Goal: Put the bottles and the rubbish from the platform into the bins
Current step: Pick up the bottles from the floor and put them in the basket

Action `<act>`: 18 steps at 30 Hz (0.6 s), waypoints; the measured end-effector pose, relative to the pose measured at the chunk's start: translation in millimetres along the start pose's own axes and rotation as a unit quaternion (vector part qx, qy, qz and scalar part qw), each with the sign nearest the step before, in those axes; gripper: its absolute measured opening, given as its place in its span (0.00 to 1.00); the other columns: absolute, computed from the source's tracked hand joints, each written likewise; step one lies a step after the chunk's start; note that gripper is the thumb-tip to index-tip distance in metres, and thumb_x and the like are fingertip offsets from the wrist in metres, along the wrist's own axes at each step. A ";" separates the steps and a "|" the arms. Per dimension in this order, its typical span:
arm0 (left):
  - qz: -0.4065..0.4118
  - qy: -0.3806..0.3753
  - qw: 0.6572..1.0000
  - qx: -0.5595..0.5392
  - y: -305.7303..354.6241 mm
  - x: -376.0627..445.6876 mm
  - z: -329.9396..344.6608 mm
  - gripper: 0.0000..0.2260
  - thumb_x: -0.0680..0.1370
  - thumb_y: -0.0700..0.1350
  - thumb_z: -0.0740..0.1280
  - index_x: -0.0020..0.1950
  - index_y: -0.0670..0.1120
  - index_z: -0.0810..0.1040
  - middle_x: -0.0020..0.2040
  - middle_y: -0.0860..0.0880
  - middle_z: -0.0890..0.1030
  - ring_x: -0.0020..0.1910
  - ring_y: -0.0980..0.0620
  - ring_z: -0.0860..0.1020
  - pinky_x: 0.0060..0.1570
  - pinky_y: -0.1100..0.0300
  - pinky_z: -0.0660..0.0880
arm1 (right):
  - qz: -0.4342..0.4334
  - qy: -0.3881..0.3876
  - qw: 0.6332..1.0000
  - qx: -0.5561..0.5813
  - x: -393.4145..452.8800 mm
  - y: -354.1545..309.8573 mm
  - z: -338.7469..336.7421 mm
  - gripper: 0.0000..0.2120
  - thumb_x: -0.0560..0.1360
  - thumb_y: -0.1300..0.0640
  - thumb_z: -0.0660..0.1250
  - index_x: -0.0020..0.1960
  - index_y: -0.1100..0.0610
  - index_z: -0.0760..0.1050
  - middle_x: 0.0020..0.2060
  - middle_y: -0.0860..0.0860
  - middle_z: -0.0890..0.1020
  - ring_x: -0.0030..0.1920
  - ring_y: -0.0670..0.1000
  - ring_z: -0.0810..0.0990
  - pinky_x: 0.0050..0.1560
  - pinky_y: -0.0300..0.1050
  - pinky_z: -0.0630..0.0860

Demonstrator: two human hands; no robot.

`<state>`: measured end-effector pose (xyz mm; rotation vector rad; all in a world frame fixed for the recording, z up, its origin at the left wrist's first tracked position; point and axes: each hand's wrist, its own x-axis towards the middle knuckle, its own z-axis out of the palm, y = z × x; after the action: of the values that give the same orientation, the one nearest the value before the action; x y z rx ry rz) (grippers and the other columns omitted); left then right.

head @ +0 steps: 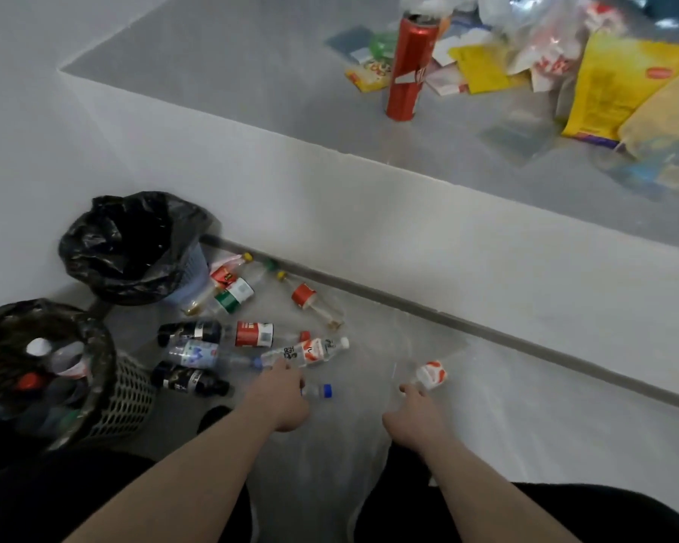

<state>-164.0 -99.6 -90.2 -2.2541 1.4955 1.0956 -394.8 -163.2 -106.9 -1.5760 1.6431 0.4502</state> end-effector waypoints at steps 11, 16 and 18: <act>0.040 -0.075 0.989 0.121 16.9 116.0 99.4 0.25 0.78 0.54 0.68 0.75 0.53 0.70 0.76 0.43 0.61 0.75 0.41 0.61 0.74 0.42 0.60 | 0.090 -0.064 0.991 0.077 129.2 43.8 29.9 0.36 0.77 0.51 0.68 0.81 0.52 0.56 0.77 0.61 0.64 0.75 0.61 0.66 0.73 0.49 0.65; 0.081 -0.084 0.976 0.184 22.2 149.7 131.4 0.24 0.78 0.52 0.64 0.74 0.51 0.71 0.81 0.40 0.51 0.79 0.37 0.48 0.77 0.37 0.49 | 0.095 -0.092 0.989 0.063 166.5 51.6 45.6 0.38 0.77 0.54 0.68 0.81 0.50 0.54 0.76 0.62 0.64 0.75 0.62 0.65 0.73 0.51 0.67; 0.079 -0.094 0.970 0.209 16.6 152.5 141.0 0.24 0.76 0.50 0.66 0.72 0.49 0.73 0.80 0.40 0.50 0.79 0.36 0.48 0.76 0.36 0.48 | 0.098 -0.099 0.988 0.061 171.4 51.9 46.2 0.38 0.76 0.54 0.69 0.81 0.49 0.55 0.77 0.63 0.61 0.77 0.63 0.62 0.74 0.51 0.65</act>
<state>-212.2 -136.0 -289.6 -1.7255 1.6626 0.8990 -414.4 -235.4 -276.0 -1.2440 1.6443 0.5780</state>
